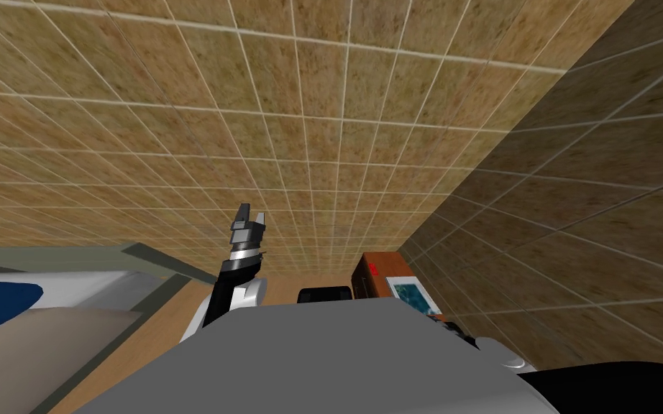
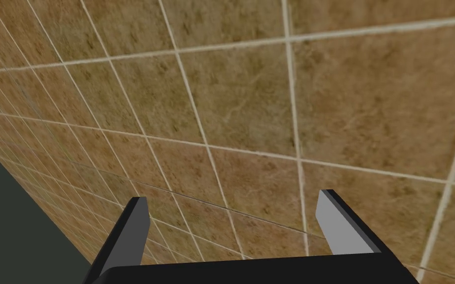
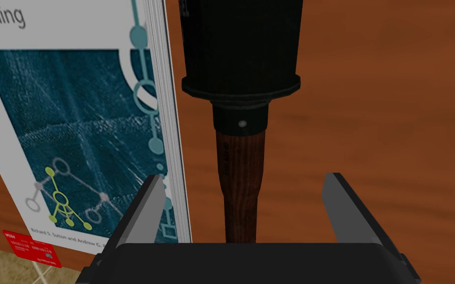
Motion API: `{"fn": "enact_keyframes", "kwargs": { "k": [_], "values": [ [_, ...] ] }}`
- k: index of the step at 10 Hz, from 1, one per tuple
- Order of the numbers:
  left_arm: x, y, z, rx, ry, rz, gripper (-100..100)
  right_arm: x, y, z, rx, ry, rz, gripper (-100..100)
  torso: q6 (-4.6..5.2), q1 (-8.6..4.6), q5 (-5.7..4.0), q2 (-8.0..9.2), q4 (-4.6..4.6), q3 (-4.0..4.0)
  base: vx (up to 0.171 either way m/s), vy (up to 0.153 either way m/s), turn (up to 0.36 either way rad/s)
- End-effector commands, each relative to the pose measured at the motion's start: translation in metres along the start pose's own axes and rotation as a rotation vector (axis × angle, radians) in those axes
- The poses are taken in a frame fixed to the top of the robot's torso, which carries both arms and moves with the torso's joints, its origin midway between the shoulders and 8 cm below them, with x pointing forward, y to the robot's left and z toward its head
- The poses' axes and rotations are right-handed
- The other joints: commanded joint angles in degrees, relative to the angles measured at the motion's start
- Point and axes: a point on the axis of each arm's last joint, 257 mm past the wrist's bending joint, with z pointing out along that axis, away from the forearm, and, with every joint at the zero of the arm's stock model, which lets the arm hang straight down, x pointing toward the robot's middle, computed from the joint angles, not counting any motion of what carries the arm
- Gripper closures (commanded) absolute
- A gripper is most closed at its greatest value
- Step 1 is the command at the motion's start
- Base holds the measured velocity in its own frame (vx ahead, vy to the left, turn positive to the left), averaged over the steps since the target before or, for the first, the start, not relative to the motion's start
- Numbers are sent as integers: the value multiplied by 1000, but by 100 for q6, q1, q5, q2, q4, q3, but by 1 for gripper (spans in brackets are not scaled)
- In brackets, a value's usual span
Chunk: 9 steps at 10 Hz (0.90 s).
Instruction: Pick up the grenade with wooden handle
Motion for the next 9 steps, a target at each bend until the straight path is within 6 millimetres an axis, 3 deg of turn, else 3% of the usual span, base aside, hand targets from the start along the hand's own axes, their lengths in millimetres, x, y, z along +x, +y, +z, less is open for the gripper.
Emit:
{"fn": "enact_keyframes", "kwargs": {
  "k": [1, 3, 9],
  "values": [
    [0, 0, 0, 0, 0, 0, 0, -3, 8, 0, 1, -5, -2, -100, 0, 0, 0, 0, 0, 0, 96, -30, -105],
    [0, 0, 0, 0, 0, 0, 0, -3, 8, 0, 2, -5, -35, -100, 0, -3, -1, 2, 1, 1, 59, -7, -33],
    [0, 0, 0, 0, 0, 0, 0, -12, 33, -1, 6, -12, -85, -100, 1, -2, -1, -6, -1, -3, 90, -11, -87]
  ]
}}
